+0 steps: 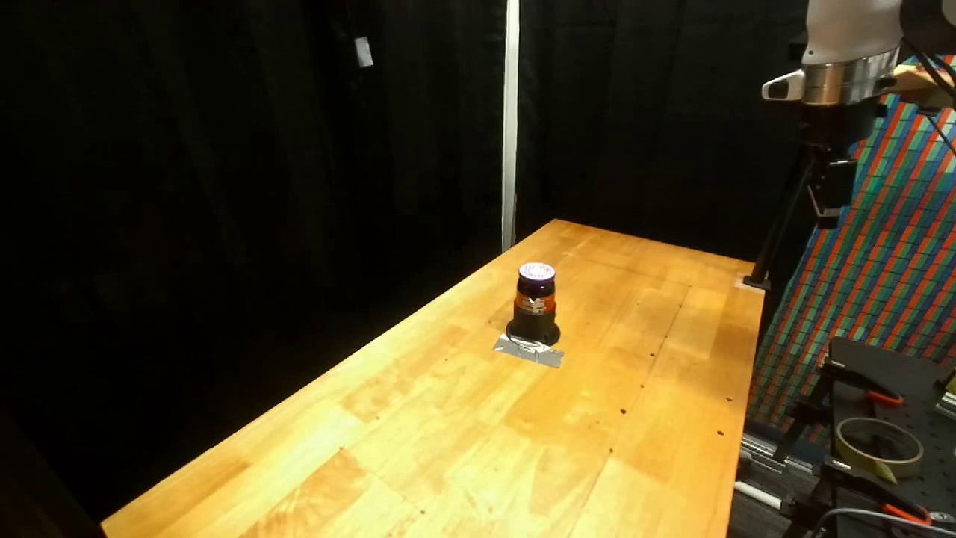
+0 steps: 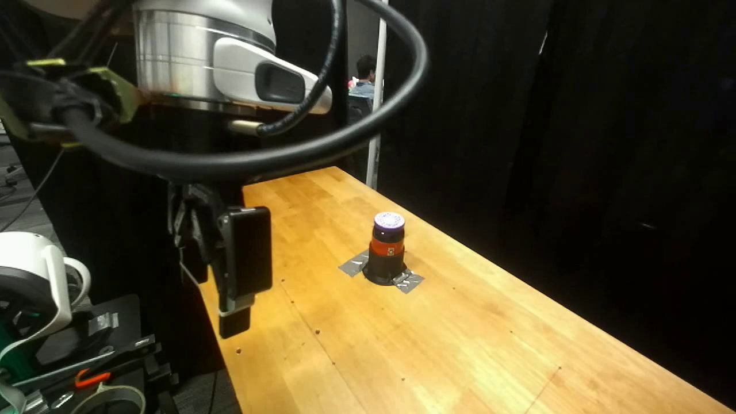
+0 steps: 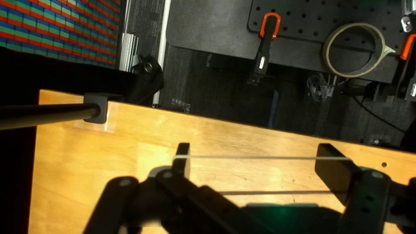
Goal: Put the rubber band on the jar.
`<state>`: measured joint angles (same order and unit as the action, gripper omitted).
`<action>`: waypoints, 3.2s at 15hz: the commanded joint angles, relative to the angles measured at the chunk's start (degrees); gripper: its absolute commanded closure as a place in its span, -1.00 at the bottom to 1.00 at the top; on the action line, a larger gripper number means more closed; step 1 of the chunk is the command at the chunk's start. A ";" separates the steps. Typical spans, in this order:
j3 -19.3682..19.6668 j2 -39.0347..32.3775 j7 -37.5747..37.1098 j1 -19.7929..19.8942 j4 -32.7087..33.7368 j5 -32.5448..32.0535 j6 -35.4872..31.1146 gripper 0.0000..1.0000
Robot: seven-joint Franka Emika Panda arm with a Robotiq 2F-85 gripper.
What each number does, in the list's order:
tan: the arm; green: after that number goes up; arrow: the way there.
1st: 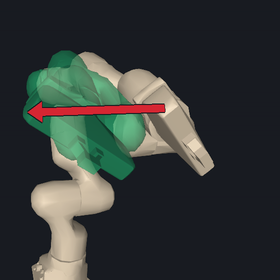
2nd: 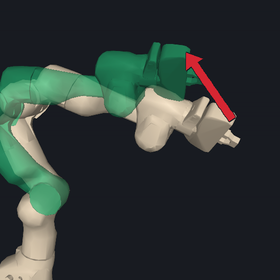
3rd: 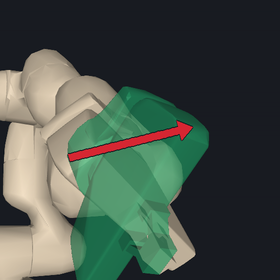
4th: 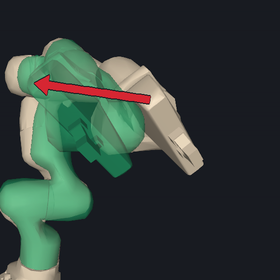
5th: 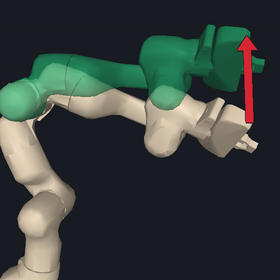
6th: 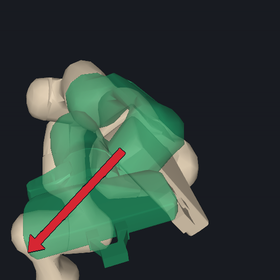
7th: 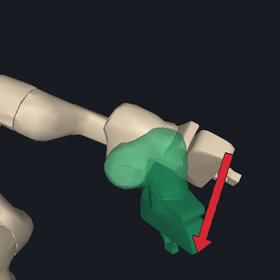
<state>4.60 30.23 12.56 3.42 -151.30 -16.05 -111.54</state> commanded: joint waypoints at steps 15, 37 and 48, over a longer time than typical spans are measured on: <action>-4.43 -46.99 -11.66 -8.32 41.35 28.04 -18.04 -1.00; -8.19 -76.57 -9.07 -8.56 79.89 17.09 -0.18 -1.00; -8.49 -82.06 -7.23 -9.42 88.81 16.66 12.60 -1.00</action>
<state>-3.27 -49.39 4.41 -5.81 -67.36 1.25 -103.07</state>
